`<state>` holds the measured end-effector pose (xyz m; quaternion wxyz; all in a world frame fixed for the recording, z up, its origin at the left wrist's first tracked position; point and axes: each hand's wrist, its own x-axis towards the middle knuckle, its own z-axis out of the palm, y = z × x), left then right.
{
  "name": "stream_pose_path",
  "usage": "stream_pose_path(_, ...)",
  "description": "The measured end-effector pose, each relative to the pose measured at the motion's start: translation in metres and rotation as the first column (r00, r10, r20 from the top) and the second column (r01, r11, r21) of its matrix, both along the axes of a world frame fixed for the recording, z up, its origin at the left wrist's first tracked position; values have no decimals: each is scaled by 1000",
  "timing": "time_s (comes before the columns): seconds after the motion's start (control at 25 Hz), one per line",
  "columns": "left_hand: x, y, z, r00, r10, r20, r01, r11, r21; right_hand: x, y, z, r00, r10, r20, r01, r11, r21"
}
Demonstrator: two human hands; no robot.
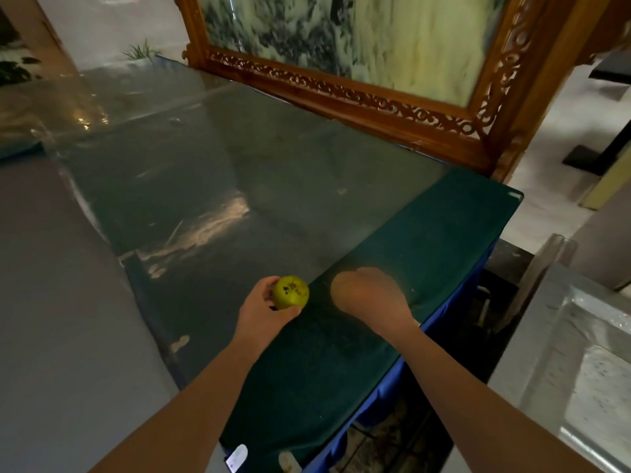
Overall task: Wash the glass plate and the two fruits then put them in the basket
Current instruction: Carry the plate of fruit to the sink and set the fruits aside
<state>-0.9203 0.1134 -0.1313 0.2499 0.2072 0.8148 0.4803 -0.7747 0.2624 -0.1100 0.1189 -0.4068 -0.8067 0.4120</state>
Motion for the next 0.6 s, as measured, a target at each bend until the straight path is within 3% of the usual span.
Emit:
stream_pose_path(0.32,22,-25,34,993,-8,120,16,998,-65,35,-1,11,999,-16,-28,13,996,-93)
stream_pose_path(0.44,51,-26,67,999,-17,33,18,1000,-23,75,6,19,996,-54,-70,46,993,-107)
stream_pose_path(0.6,135,24,102,969,-244,-41,247,961,123,152,13,30,962,-213,-173,183,968,-171)
